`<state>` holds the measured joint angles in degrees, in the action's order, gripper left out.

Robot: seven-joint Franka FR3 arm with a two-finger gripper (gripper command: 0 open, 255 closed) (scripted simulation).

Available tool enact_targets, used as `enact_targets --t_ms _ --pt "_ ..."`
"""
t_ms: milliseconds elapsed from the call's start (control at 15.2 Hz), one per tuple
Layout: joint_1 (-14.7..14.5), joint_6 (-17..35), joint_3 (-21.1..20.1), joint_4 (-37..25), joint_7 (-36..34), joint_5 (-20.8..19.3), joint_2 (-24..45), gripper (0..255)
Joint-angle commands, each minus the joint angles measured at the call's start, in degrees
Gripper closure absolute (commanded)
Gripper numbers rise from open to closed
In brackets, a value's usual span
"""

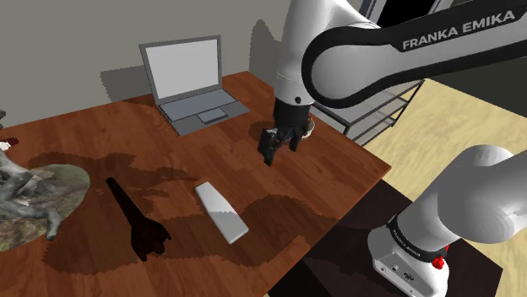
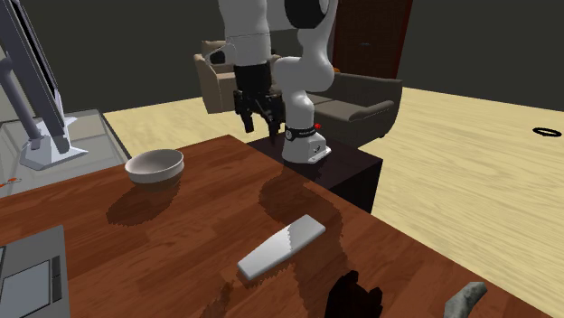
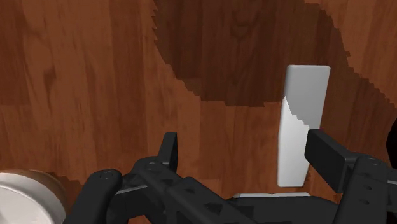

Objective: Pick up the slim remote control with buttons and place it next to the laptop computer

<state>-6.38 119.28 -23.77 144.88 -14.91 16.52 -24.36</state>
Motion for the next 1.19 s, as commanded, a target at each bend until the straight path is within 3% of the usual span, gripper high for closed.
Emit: enact_targets --t_ms 0,330,594,792,990,1122 --pt "0.02 3.58 -2.63 -0.95 -3.01 -0.61 3.81 0" --pt "0.98 12.25 -8.67 -4.39 -12.03 -6.11 15.32 0" --pt "1.11 17.61 -11.65 -8.70 -21.99 -15.36 26.02 0" --pt "-1.03 19.98 -11.12 -12.98 -30.20 -23.95 34.34 0" --pt "-4.94 21.04 -8.66 -18.09 -37.24 -31.45 42.12 0" --pt "-5.61 22.25 -7.81 -17.99 -37.99 -32.56 43.40 0"
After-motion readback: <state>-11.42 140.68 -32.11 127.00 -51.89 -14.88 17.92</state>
